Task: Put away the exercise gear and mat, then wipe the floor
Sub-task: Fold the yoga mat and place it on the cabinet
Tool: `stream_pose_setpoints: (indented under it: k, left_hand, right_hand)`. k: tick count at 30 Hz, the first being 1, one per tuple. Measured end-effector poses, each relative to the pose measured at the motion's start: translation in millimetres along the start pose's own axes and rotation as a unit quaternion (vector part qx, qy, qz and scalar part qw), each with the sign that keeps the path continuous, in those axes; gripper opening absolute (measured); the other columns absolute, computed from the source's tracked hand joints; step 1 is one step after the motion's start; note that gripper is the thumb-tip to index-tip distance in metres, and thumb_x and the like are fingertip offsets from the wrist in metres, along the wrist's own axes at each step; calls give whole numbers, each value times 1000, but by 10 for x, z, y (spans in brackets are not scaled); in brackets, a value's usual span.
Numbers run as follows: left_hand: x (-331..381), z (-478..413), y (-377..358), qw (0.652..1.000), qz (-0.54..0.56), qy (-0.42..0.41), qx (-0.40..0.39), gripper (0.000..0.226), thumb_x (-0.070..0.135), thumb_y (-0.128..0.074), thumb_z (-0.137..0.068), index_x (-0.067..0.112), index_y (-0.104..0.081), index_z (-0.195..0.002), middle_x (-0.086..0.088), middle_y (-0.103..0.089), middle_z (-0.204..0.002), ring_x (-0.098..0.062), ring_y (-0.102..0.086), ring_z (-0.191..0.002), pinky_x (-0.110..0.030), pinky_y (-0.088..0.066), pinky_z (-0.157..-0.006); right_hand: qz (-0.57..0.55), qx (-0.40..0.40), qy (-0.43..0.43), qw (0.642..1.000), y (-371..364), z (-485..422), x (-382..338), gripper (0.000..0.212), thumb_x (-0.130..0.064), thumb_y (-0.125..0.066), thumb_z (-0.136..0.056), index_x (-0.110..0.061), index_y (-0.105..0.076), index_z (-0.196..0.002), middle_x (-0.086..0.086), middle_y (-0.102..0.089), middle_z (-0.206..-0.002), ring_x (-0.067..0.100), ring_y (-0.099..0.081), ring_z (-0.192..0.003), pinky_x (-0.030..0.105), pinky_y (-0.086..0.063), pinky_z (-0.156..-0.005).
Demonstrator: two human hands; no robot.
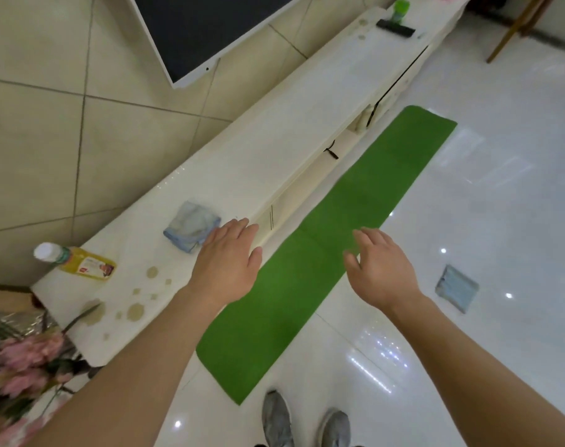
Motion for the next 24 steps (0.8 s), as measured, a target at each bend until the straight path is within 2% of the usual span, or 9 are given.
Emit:
stream_pose_setpoints:
  k: [6,13,17,24]
  left_hand:
    - [192,183,-105,1000,-6,-19,-1,49,33,-40,-102,16,-41,-148,-7,-33,-158,-24,-27,-146,-44,-18,-121]
    - [477,571,-182,999,-14,-31,-3,51,32,-39,-103,15,-37,-150,-7,-29,-160,-23,-24,-147,-41,-14,-122]
    - [453,709,-343,999,-15,-28,-22,53,35,-36,-102,16,-34,-152,-7,-27,-161,-22,-23,-148,-42,-20,-121]
    - [131,815,-669,996,-18,-55,-61,53,36,-34,-103,19,-30,-153,-3,-23,-162,-19,-20,-149,-42,-17,-122]
  right_hand:
    - [-7,-1,-18,1000,-161,333,190,54,-37,-32,-100,-6,-40,-144,11,-42,-149,27,-33,-140,38,-24,-116]
    - [-17,-3,-39,999,-258,884,460,52,-36,-34,-99,-8,-41,-142,11,-42,-148,26,-33,-138,37,-25,-114]
    - [-23,8,-53,998,-309,1050,517,52,-35,-37,-99,-6,-42,-142,13,-42,-147,28,-33,-138,37,-25,-114]
    - [-22,12,-88,996,-695,1228,296,51,-35,-38,-99,-6,-42,-141,10,-45,-145,27,-36,-135,36,-26,-113]
Point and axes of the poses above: each hand's wrist, its own z-axis away from the middle knuckle, its own y-axis out of the back of the hand, x = y × z, the point moved 10 cm from there along -z, towards the middle knuckle
